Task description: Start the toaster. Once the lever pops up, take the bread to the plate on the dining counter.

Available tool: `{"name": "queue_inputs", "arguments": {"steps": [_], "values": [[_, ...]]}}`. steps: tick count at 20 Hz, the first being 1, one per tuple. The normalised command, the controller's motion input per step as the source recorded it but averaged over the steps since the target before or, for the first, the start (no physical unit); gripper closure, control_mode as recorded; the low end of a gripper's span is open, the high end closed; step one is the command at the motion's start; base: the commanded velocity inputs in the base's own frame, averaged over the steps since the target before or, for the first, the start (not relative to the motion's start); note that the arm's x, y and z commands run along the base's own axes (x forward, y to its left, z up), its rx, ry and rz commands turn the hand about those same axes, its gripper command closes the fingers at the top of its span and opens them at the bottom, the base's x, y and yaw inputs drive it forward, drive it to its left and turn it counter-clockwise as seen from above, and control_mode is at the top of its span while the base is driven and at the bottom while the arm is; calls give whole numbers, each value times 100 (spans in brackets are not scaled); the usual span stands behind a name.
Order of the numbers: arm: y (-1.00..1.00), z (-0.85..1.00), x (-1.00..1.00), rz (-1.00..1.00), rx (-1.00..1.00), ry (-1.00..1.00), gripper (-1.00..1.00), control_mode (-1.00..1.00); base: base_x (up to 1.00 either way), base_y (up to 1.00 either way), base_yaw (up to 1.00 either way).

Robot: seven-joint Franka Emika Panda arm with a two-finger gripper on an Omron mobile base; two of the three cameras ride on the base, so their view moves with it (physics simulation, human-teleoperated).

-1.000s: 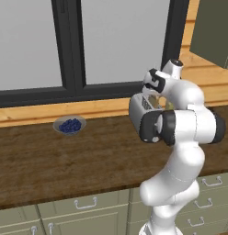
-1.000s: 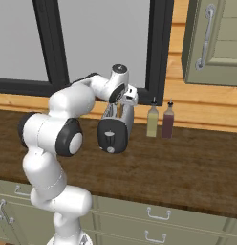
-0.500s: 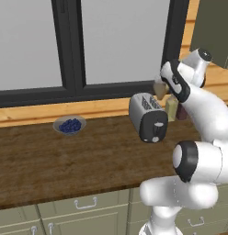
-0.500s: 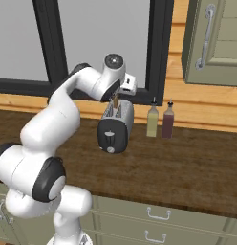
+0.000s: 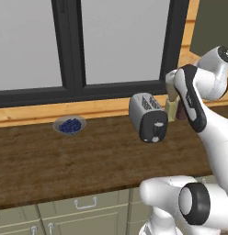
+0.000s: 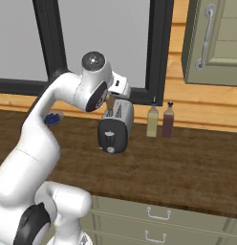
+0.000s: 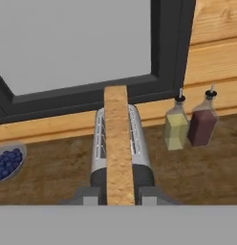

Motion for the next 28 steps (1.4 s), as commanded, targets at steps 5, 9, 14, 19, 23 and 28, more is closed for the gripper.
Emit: {"name": "queue_inputs", "arguments": {"steps": [5,9,14,19,23,28], "values": [[9,51,-100,-11,3,19,100,-100,0,0,0],[4,16,-100,-8,4,12,100,-100,0,0,0],[11,-1,-82,-3,4,4,100,-100,0,0,0],[0,0,-5,0,0,0,100,-100,0,0,0],[0,0,0,0,0,0,100,-100,0,0,0],[0,0,0,0,0,0,100,-100,0,0,0]]}}
